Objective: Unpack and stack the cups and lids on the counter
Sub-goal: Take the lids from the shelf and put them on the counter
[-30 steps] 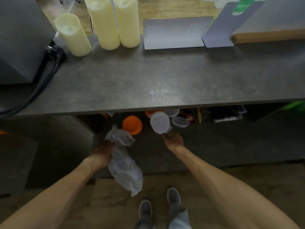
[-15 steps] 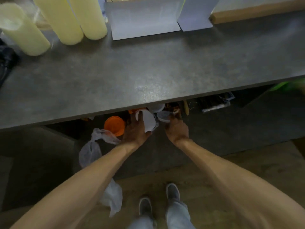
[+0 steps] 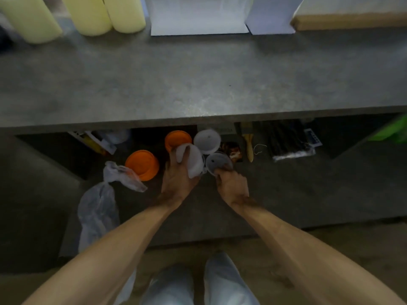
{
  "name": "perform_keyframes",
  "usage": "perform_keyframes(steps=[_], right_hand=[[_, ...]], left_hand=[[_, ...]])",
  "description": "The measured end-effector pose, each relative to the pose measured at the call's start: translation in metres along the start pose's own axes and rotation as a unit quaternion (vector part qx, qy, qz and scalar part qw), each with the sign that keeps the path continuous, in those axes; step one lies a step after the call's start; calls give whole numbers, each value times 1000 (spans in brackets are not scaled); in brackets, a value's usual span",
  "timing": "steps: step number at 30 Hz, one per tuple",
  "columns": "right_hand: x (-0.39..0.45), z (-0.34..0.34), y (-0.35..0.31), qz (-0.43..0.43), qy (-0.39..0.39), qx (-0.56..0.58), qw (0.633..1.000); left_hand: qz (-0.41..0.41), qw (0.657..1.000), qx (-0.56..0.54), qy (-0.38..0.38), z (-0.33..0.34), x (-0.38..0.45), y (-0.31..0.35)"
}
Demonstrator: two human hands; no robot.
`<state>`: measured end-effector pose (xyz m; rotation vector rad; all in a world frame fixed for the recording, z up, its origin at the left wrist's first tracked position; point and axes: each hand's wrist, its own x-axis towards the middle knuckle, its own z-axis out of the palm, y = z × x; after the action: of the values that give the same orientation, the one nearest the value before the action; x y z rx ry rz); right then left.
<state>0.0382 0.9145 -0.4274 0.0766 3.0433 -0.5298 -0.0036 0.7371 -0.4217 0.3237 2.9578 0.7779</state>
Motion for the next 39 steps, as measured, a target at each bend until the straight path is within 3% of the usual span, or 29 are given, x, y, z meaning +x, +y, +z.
perform_keyframes(steps=[9,12,17,22,25,29,33,36,39], right_hand=[[-2,-41,-6,-57,151,8,987],[7,-50,-16,-69,170,10,983],[-1,-45,-19,-36,187,50,980],[27,-51,-17,13,240,60,969],[53,-44,-22,4,202,55,978],[70,-33,-27,64,111,74,989],[79,-24,-20,131,183,91,970],[102,-9,-13,224,92,145,959],[113,6,-10,210,30,147,966]], left_hand=[[4,999,-20,35,-24,-26,-4],[-11,996,-87,35,-27,-27,-2],[-152,960,-222,83,-34,-21,11],[-260,919,-294,42,-31,-4,15],[-303,897,-321,28,-27,2,16],[-337,863,-378,9,-19,8,10],[-343,845,-410,-1,-14,12,6],[-362,835,-415,-10,-10,13,3],[-362,834,-417,-19,-7,15,0]])
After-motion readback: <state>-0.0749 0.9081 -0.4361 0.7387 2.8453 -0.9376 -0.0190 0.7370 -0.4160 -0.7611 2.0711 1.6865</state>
